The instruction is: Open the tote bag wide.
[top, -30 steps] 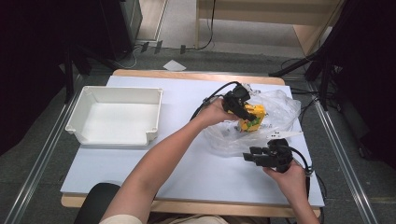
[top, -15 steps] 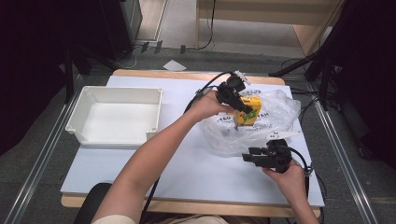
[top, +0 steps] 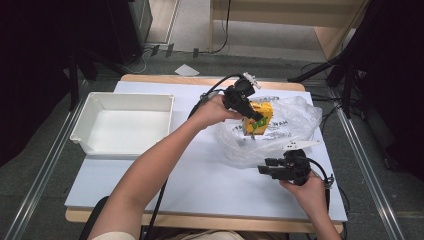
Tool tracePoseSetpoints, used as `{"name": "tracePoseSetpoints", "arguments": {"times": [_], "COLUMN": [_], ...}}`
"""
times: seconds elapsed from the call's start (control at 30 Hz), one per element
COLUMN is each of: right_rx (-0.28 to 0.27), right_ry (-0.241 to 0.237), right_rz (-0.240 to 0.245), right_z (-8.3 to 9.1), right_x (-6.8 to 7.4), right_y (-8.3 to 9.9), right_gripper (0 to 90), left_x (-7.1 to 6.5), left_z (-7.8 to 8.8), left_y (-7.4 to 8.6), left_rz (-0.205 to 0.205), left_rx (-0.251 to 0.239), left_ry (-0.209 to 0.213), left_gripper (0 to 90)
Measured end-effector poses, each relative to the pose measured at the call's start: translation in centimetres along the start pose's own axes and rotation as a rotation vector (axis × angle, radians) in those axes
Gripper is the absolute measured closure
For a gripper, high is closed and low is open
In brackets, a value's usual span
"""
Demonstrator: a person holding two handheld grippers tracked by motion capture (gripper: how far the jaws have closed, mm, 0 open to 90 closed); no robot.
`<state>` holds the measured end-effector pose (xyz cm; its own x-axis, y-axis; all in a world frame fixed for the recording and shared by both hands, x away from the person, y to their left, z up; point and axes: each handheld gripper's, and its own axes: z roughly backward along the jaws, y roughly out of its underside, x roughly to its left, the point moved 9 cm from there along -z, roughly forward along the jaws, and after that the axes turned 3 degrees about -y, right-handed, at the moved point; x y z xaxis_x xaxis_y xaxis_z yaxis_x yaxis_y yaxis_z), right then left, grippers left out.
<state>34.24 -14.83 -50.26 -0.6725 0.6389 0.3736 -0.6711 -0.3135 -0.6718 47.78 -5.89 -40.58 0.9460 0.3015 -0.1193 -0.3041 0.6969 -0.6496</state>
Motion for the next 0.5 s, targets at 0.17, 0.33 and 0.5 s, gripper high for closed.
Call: {"name": "tracePoseSetpoints", "arguments": {"times": [0.17, 0.33, 0.5], "right_rx": [0.002, 0.007, 0.017], "right_ry": [-0.004, -0.014, -0.023], "right_rz": [0.008, 0.016, 0.025], "right_z": [-0.2, -0.5, -0.7], "right_x": [0.2, 0.4, 0.5], "right_y": [-0.1, -0.3, -0.3], "right_gripper": [51.8, 51.7, 51.6], "left_x": [0.0, 0.0, 0.0], "left_z": [1.2, 2.5, 3.8], "left_y": [0.6, 1.4, 2.1], "left_rz": [0.008, 0.011, 0.013], "left_rx": [-0.001, 0.001, 0.002], "left_ry": [-0.001, 0.001, -0.002], "left_gripper": [52.1, 52.0, 52.0]}}
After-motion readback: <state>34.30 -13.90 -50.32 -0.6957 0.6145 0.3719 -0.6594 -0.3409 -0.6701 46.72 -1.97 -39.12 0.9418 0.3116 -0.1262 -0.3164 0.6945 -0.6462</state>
